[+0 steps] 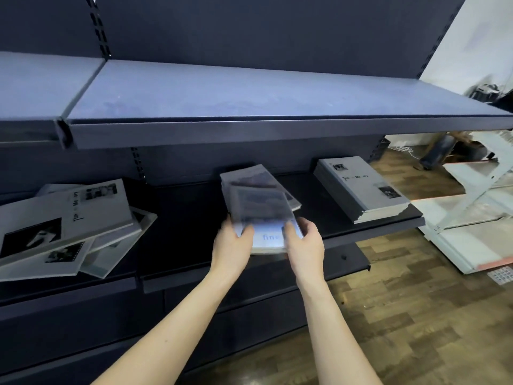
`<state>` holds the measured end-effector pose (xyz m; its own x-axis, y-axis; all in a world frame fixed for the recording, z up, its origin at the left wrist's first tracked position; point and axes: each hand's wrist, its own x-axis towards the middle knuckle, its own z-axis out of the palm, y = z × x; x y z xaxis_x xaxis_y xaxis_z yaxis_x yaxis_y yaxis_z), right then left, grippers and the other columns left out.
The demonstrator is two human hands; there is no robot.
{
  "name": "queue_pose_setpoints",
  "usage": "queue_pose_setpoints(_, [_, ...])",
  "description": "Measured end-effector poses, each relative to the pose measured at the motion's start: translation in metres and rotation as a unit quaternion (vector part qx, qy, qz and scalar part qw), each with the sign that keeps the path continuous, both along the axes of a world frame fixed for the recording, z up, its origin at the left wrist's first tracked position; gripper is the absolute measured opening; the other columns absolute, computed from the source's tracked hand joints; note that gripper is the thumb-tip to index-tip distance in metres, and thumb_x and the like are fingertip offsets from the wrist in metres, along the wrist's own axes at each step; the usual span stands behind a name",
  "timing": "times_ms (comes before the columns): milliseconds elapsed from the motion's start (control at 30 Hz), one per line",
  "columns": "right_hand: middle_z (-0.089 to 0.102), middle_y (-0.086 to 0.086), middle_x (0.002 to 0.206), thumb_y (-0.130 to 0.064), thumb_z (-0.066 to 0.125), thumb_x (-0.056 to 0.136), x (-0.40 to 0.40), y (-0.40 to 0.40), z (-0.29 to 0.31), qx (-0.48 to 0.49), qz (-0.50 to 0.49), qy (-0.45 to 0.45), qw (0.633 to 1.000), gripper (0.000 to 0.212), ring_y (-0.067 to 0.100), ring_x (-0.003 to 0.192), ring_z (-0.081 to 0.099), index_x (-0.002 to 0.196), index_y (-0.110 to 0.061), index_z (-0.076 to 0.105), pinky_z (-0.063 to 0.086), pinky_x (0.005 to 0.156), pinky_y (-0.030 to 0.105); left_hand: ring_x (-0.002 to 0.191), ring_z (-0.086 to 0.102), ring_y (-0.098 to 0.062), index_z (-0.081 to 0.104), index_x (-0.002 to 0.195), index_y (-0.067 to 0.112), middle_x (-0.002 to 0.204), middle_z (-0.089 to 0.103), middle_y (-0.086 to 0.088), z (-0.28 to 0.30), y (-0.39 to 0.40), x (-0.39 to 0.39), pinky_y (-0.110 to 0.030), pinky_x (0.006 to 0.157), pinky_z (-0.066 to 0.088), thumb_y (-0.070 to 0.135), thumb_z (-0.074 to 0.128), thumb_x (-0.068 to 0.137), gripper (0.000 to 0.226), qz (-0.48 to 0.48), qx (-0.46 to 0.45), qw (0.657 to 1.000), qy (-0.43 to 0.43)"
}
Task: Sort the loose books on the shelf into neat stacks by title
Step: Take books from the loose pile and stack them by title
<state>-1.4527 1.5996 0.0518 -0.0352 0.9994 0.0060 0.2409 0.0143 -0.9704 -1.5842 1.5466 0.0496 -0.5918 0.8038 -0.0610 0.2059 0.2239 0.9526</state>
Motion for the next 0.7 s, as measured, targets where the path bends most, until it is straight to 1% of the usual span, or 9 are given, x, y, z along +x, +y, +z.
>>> queue_pose_setpoints(100, [0.055,-0.004,0.141,-0.035,0.059,0.096,-0.004,0.009,-0.003,0.019,-0.008,0.0,1.0,0.052,0.01,0.126,0.05,0.143,-0.017,0.048,0.038,0.098,0.025,0.111,0.056,-0.014,0.048,0.135,0.021,0.126,0.059,0.005,-0.003,0.009,0.001,-0.03,0.091,0.045,0.033,0.057,0.091,0.047,0.001,0.005,1.0,0.013])
queue_pose_setpoints(167, [0.056,-0.005,0.14,-0.035,0.063,0.094,-0.006,0.015,-0.004,0.033,-0.011,0.014,0.999,0.053,0.011,0.129,0.05,0.142,-0.017,0.05,0.04,0.103,0.026,0.114,0.056,-0.016,0.048,0.134,0.025,0.124,0.06,0.005,-0.004,0.013,0.003,-0.034,0.097,0.048,0.038,0.06,0.088,0.05,0.0,0.006,1.0,0.022])
queue_pose_setpoints(200, [0.057,-0.006,0.138,-0.035,0.065,0.093,-0.006,0.017,-0.003,0.039,-0.007,0.021,0.999,0.053,0.009,0.127,0.051,0.141,-0.017,0.051,0.041,0.102,0.022,0.114,0.055,-0.017,0.047,0.134,0.028,0.123,0.06,0.007,-0.003,0.015,0.004,-0.036,0.097,0.048,0.04,0.061,0.086,0.051,0.0,0.009,1.0,0.026])
queue_pose_setpoints(267, [0.06,-0.013,0.127,-0.033,0.068,0.092,-0.006,0.026,0.001,0.044,0.009,0.031,0.999,0.05,-0.003,0.114,0.053,0.138,-0.018,0.054,0.038,0.088,0.004,0.117,0.053,-0.017,0.043,0.134,0.033,0.123,0.059,0.008,-0.001,0.02,0.006,-0.038,0.097,0.049,0.046,0.061,0.081,0.058,0.008,0.015,0.999,0.032])
queue_pose_setpoints(333, [0.06,-0.024,0.11,-0.029,0.069,0.091,-0.006,0.038,0.002,0.046,0.025,0.039,0.998,0.044,-0.017,0.097,0.055,0.133,-0.021,0.057,0.037,0.074,-0.004,0.117,0.053,-0.018,0.04,0.135,0.036,0.124,0.058,0.007,0.001,0.028,0.008,-0.04,0.096,0.05,0.054,0.06,0.076,0.065,0.02,0.02,0.999,0.044])
queue_pose_setpoints(367, [0.058,-0.027,0.104,-0.027,0.069,0.091,-0.006,0.045,0.002,0.047,0.033,0.038,0.998,0.042,-0.019,0.094,0.055,0.131,-0.021,0.057,0.037,0.072,-0.004,0.117,0.053,-0.019,0.039,0.135,0.036,0.124,0.058,0.007,0.001,0.031,0.009,-0.042,0.095,0.051,0.056,0.059,0.074,0.067,0.025,0.02,0.998,0.052])
queue_pose_setpoints(467, [0.061,-0.021,0.103,-0.028,0.07,0.091,-0.005,0.064,0.003,0.059,0.057,0.03,0.996,0.037,-0.005,0.099,0.06,0.126,-0.023,0.059,0.04,0.073,0.001,0.12,0.052,-0.023,0.039,0.134,0.033,0.124,0.058,0.006,0.004,0.043,0.012,-0.044,0.096,0.05,0.06,0.059,0.073,0.069,0.04,0.003,0.997,0.061])
queue_pose_setpoints(600, [0.06,-0.022,0.096,-0.034,0.073,0.089,-0.004,0.09,0.001,0.062,0.106,0.015,0.992,0.032,-0.013,0.084,0.057,0.117,-0.028,0.057,0.041,0.068,0.0,0.136,0.037,-0.032,0.027,0.148,0.025,0.144,0.044,-0.005,0.004,0.059,0.018,-0.049,0.106,0.042,0.06,0.059,0.078,0.085,0.067,-0.022,0.994,0.084])
queue_pose_setpoints(700, [0.063,-0.019,0.099,-0.037,0.074,0.087,-0.006,0.106,-0.002,0.051,0.127,0.007,0.991,0.038,-0.006,0.089,0.059,0.121,-0.027,0.061,0.043,0.072,0.007,0.127,0.046,-0.027,0.032,0.144,0.028,0.138,0.048,-0.004,0.002,0.069,0.022,-0.047,0.1,0.047,0.067,0.056,0.072,0.085,0.101,-0.026,0.99,0.099])
